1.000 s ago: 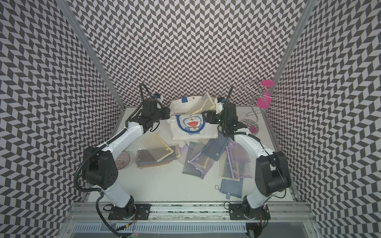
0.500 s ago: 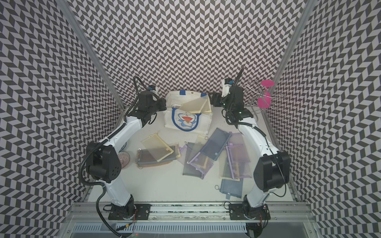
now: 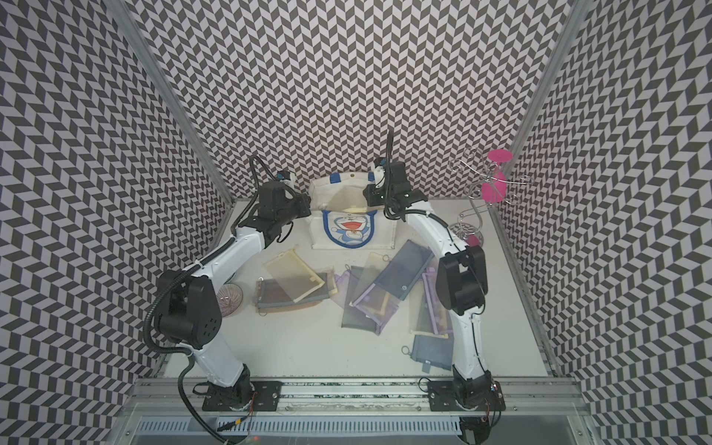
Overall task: Put the pencil pouch into the canvas bag
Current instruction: Adjust the pencil pouch in the canvas bag.
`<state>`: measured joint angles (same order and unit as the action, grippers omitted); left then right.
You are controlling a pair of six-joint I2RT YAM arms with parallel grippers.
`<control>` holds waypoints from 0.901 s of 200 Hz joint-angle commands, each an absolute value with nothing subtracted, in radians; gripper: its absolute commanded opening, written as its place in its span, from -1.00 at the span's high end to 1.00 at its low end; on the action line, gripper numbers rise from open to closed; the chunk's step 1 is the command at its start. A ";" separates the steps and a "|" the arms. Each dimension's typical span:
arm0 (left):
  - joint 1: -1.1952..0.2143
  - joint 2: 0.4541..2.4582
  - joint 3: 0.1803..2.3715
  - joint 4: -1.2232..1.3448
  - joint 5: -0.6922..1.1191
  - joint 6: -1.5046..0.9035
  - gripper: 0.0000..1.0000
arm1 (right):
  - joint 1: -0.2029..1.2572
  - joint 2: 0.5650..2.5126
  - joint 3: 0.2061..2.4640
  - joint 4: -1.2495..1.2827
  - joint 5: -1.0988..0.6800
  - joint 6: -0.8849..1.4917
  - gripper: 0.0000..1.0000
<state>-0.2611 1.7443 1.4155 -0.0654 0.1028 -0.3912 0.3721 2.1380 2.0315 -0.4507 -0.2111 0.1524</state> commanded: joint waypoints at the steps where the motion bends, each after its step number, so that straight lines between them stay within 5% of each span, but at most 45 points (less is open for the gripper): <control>1: -0.265 1.720 1.407 -0.031 0.125 -0.420 1.00 | 0.394 2.152 2.099 -0.512 -0.140 0.094 0.56; 32: -0.277 1.707 1.399 -0.034 0.106 -0.405 1.00 | 0.390 2.164 2.143 -0.568 -0.044 0.084 0.48; 71: -0.270 1.706 1.391 -0.044 0.087 -0.406 1.00 | 0.395 2.036 2.124 -0.522 0.085 0.077 -0.20; 105: -0.259 1.716 1.399 -0.049 0.083 -0.416 1.00 | 0.422 2.011 2.166 -0.562 0.101 0.062 -0.29; 119: -0.251 1.718 1.400 -0.047 0.083 -0.421 1.00 | 0.442 1.978 2.134 -0.535 0.100 0.058 -0.24; 139: -0.235 1.730 1.415 -0.048 0.101 -0.433 1.00 | 0.462 1.952 2.102 -0.479 -0.012 0.086 0.24; 180: -0.236 1.718 1.404 -0.039 0.109 -0.437 1.00 | 0.460 2.186 2.321 -0.589 -0.128 0.099 0.63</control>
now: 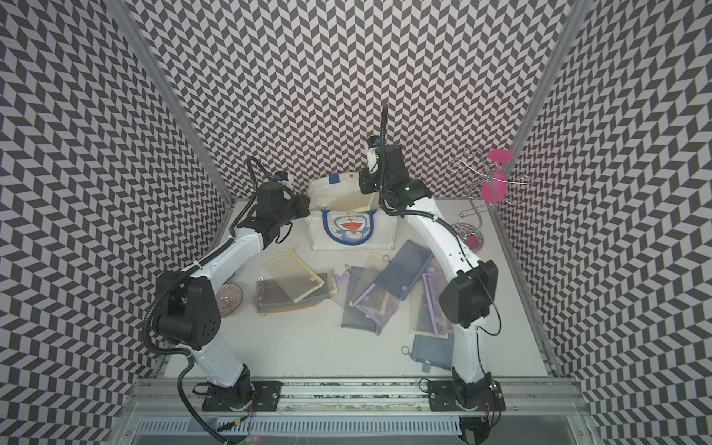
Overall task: Put the pencil pouch into the canvas bag
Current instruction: Adjust the pencil pouch in the canvas bag.
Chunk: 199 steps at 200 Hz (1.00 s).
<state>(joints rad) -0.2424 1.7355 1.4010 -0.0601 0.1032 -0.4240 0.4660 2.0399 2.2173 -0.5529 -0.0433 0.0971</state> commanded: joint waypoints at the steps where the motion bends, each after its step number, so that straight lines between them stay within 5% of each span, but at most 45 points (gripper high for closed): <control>1: -0.236 1.718 1.403 -0.040 0.110 -0.436 1.00 | 0.461 2.193 2.328 -0.592 -0.129 0.099 0.64; 27: -0.236 1.722 1.394 -0.035 0.109 -0.433 1.00 | 0.442 2.342 2.486 -0.694 -0.118 0.077 0.75; 103: -0.270 1.722 1.364 -0.034 0.088 -0.427 1.00 | 0.382 2.432 2.483 -0.738 0.092 0.016 0.88; 128: -0.279 1.725 1.361 -0.036 0.081 -0.426 1.00 | 0.416 2.383 2.481 -0.712 0.128 0.003 0.70; 170: -0.272 1.728 1.368 -0.044 0.069 -0.422 1.00 | 0.457 2.230 2.466 -0.655 0.091 0.018 -0.10; 199: -0.232 1.730 1.386 -0.037 0.086 -0.451 1.00 | 0.458 2.115 2.394 -0.625 0.026 0.050 -0.20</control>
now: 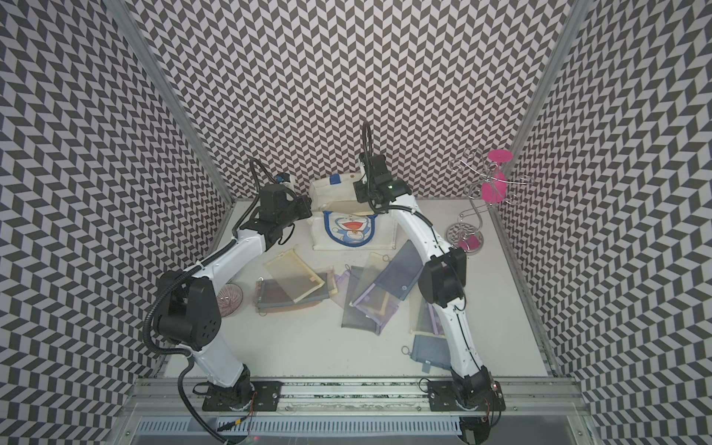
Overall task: Put the pencil pouch into the canvas bag
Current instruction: Adjust the pencil pouch in the canvas bag.
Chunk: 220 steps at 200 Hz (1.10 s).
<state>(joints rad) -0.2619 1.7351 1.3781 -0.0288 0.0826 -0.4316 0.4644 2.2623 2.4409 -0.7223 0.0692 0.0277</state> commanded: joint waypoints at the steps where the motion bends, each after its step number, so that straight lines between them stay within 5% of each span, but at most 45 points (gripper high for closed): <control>1: -0.230 1.731 1.388 -0.038 0.087 -0.453 1.00 | 0.458 2.111 2.388 -0.621 0.025 0.051 -0.20; 43: -0.208 1.750 1.434 -0.075 0.134 -0.465 0.89 | 0.457 1.913 2.100 -0.523 -0.101 0.089 -0.24; 63: -0.219 1.719 1.408 -0.089 0.137 -0.446 0.53 | 0.456 1.833 1.907 -0.437 -0.134 0.103 -0.22; 89: -0.233 1.672 1.373 -0.131 0.143 -0.430 -0.27 | 0.439 1.811 1.847 -0.450 -0.135 0.101 -0.17; 127: -0.250 1.529 1.315 -0.212 0.063 -0.352 -0.71 | 0.439 1.685 1.717 -0.369 -0.186 0.116 -0.19; 176: -0.349 1.269 1.174 -0.350 -0.036 -0.248 -0.71 | 0.432 1.396 1.348 -0.178 -0.257 0.176 -0.45; 220: -0.585 1.182 1.011 -0.392 0.128 -0.300 -0.60 | 0.345 1.184 0.989 -0.107 -0.346 0.329 -0.45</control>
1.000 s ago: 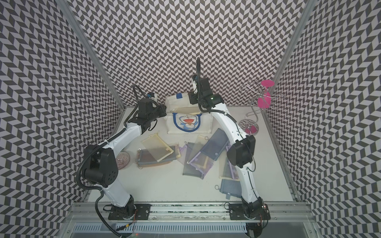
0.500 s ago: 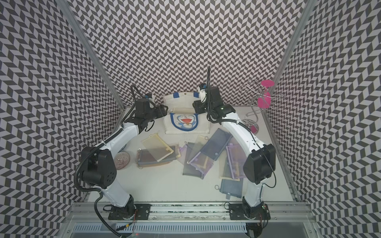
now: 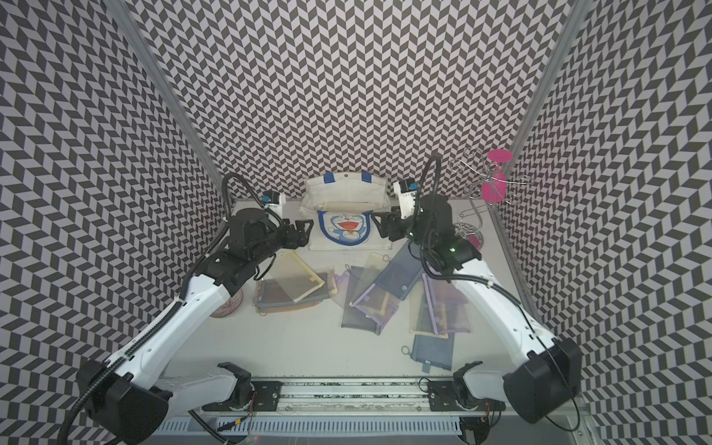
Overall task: Put the pencil pouch into the canvas bag
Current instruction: Adjust the pencil pouch in the canvas bag, then pick up the pencil pouch.
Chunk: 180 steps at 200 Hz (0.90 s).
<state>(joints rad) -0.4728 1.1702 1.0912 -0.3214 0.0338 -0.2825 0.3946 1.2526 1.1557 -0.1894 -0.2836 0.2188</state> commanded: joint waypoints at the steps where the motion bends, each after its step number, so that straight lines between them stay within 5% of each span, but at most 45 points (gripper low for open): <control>1: -0.592 1.184 1.007 -0.389 0.132 -0.302 -0.59 | 0.341 1.180 0.982 -0.106 -0.348 0.334 -0.45; 77: -0.783 1.539 1.004 -0.098 0.238 -0.383 -0.30 | 0.190 1.054 0.517 0.051 -0.451 0.541 -0.41; 180: -0.783 1.946 1.274 -0.069 0.212 -0.435 -0.24 | 0.099 1.396 0.443 0.336 -0.643 0.556 -0.33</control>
